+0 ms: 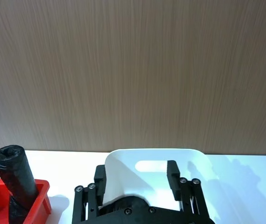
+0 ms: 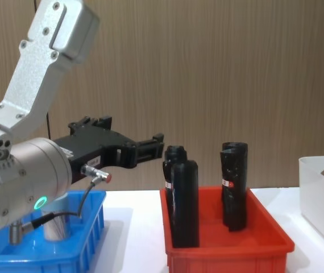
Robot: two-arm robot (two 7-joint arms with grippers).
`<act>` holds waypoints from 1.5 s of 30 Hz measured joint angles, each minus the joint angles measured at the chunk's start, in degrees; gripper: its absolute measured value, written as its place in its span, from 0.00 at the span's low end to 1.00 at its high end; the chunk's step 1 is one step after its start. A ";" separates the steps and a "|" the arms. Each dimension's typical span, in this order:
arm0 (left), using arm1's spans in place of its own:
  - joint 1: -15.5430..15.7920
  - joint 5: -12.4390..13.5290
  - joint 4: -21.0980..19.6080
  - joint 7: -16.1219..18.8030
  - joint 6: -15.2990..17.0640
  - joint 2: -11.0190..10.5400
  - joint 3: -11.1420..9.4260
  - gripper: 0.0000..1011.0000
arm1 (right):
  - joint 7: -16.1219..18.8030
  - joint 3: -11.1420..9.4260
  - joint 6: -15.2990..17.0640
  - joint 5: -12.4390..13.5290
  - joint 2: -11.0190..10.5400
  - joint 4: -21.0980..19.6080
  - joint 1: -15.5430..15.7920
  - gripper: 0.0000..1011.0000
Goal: Pick the cotton swabs from the blue box and place them into the white box.
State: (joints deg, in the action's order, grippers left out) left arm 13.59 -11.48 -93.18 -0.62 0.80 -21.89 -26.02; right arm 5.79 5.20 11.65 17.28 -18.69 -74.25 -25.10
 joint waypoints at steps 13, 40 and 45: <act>0.00 0.00 0.00 0.00 0.00 0.00 0.00 0.99 | 0.55 -0.20 -0.68 0.03 -0.06 0.53 0.18 0.99; 0.00 0.00 0.00 0.00 0.00 0.00 0.00 0.99 | 0.85 -0.34 -1.12 -0.29 -0.11 0.15 0.60 0.99; 0.00 0.00 0.00 0.00 0.00 0.00 0.00 0.99 | 0.85 -0.34 -1.16 -0.31 -0.11 0.12 0.63 0.99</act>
